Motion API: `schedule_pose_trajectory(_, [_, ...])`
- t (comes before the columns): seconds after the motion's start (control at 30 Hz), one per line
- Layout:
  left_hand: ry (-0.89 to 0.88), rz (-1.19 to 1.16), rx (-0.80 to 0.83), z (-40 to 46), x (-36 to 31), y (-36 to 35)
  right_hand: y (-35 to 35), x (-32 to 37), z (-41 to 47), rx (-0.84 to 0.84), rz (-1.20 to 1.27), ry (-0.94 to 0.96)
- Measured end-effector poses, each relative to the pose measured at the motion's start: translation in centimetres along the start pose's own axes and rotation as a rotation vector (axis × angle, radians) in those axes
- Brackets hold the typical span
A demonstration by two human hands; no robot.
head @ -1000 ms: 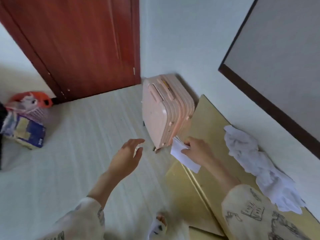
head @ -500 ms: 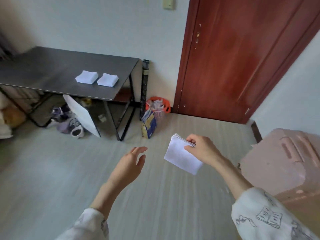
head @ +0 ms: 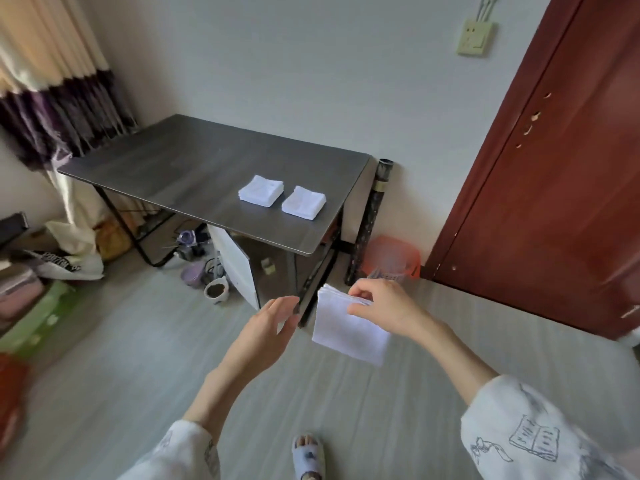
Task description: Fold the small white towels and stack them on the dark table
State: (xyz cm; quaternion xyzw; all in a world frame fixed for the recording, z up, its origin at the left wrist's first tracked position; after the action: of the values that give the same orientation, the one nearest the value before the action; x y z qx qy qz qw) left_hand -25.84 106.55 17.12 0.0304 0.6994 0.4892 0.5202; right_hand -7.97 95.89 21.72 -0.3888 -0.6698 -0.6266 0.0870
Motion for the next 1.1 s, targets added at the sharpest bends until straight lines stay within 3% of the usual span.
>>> schedule_pose_trajectory(0.2, [0.188,-0.252,0.102,11.9,3.6,4.5,2.1,4.0,12.9,0.105,0.003,0.111])
schedule_pose_trajectory(0.4, [0.141,-0.412,0.142,22.5,6.0,9.0,4.7,6.2,24.2,0.153,0.057,0.138])
schedule_pose_trajectory(0.57, [0.091,-0.346,0.156,31.6,9.0,10.8,5.2,5.2,32.8,0.158,0.098,0.086])
schedule_pose_trajectory(0.7, [0.084,-0.424,0.243,39.2,12.3,11.1,5.2,3.5,40.4,0.109,0.146,-0.015])
schedule_pose_trajectory(0.83, [0.137,-0.473,0.386,46.1,15.0,11.2,4.9,1.1,46.6,0.09,0.229,-0.236])
schedule_pose_trajectory(1.1, [0.305,-0.511,0.617,55.1,19.0,8.0,3.4,-4.0,52.4,0.087,0.57,-0.518])
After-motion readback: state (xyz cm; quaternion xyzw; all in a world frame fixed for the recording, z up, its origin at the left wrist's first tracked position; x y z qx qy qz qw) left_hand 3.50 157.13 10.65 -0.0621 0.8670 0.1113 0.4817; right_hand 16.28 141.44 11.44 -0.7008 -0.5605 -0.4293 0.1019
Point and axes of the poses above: each hand's wrist, its own z-axis towards the middle knuckle, its own y-axis out of the back of the hand, x = y × z, the point moved 3 cm from there along z, towards the middle knuckle, and after that the axes turned 3 degrees about x, right-handed, at the moved point
